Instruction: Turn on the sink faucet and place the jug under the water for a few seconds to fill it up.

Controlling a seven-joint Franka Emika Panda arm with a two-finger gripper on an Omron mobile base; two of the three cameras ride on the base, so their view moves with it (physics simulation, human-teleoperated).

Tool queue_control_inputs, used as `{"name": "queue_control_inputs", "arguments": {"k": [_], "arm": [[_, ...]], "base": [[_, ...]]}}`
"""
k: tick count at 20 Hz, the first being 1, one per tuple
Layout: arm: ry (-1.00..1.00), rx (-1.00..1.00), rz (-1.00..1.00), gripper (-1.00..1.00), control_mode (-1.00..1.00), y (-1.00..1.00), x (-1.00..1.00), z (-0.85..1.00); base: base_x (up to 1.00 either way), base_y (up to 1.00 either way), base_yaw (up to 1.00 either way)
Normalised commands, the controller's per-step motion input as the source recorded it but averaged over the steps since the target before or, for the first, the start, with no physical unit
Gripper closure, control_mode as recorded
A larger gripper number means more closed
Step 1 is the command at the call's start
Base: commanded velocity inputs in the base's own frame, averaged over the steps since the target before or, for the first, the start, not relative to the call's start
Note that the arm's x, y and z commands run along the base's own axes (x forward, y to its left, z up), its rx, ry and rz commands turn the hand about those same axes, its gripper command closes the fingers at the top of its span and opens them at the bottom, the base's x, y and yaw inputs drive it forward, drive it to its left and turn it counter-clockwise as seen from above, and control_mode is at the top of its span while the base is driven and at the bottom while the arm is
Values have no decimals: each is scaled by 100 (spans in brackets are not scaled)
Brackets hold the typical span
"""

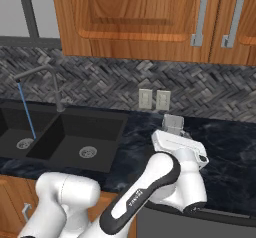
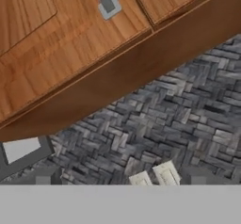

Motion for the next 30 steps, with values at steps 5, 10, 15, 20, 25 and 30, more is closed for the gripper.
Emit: {"name": "queue_control_inputs", "arguments": {"k": [5, 10, 15, 20, 25, 30], "arm": [[-13, -14, 11, -100, -100, -9, 9, -79], [-21, -11, 15, -100, -100, -4, 8, -46], [-15, -14, 18, -100, -100, 0, 21, -23], [-2, -10, 9, -100, -100, 0, 30, -13], [1, -10, -1, -100, -100, -14, 37, -26], [4, -6, -3, -100, -100, -29, 36, -33]], "base": [[0, 0, 0], [0, 0, 0], [0, 0, 0], [0, 0, 0], [0, 0, 0], [0, 0, 0]]}}
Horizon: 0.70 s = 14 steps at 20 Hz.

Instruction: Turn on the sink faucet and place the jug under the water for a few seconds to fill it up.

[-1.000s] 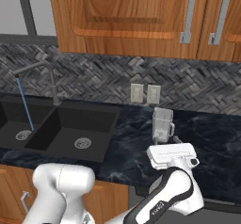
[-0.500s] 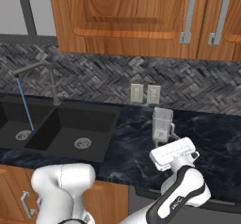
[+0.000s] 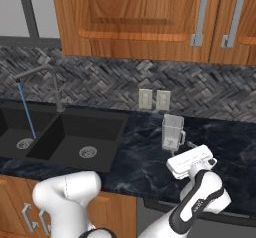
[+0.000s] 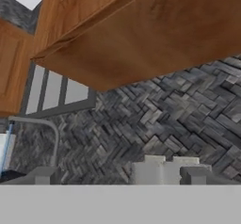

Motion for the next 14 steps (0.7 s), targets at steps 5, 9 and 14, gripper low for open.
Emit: {"name": "queue_control_inputs", "arguments": {"k": [5, 9, 14], "arm": [[9, -1, -3, -100, -100, -35, 45, -34], [11, 0, -4, -100, -100, -24, 54, -37], [9, 0, -1, -100, -100, -19, 51, -35]], "base": [[0, 0, 0], [0, 0, 0], [0, 0, 0]]}}
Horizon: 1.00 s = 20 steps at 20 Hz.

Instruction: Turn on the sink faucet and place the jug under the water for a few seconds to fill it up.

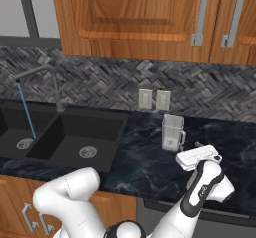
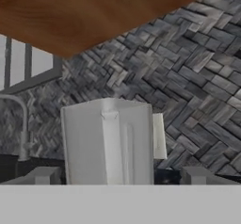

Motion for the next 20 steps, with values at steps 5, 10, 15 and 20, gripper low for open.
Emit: {"name": "queue_control_inputs", "arguments": {"k": [5, 10, 15, 20], "arm": [[1, 0, 0, -100, -100, -4, 46, -32], [0, 0, 0, -100, -100, -7, 45, -27], [0, -1, 0, -100, -100, -22, 46, -16], [-7, -3, 0, -100, -100, -16, 1, -10]], "base": [[0, 0, 0], [0, 0, 0], [0, 0, 0], [0, 0, 0]]}}
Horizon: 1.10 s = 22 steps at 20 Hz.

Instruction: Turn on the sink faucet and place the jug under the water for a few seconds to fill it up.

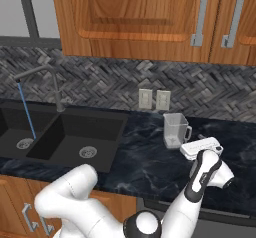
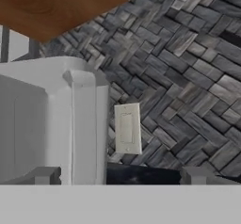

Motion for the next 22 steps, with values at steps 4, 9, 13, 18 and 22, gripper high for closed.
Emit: {"name": "queue_control_inputs", "arguments": {"k": [4, 9, 13, 18, 22], "arm": [[-19, -6, 3, -100, -100, -1, -18, 0], [-12, -4, 8, -100, -100, 0, -1, 0], [-1, -1, 16, -100, -100, 0, 0, 0], [0, -1, 16, -100, -100, 0, 0, 0], [0, -2, 15, -100, -100, 0, 0, 0]], "base": [[0, 0, 0], [0, 0, 0], [0, 0, 0], [0, 0, 0], [0, 0, 0]]}}
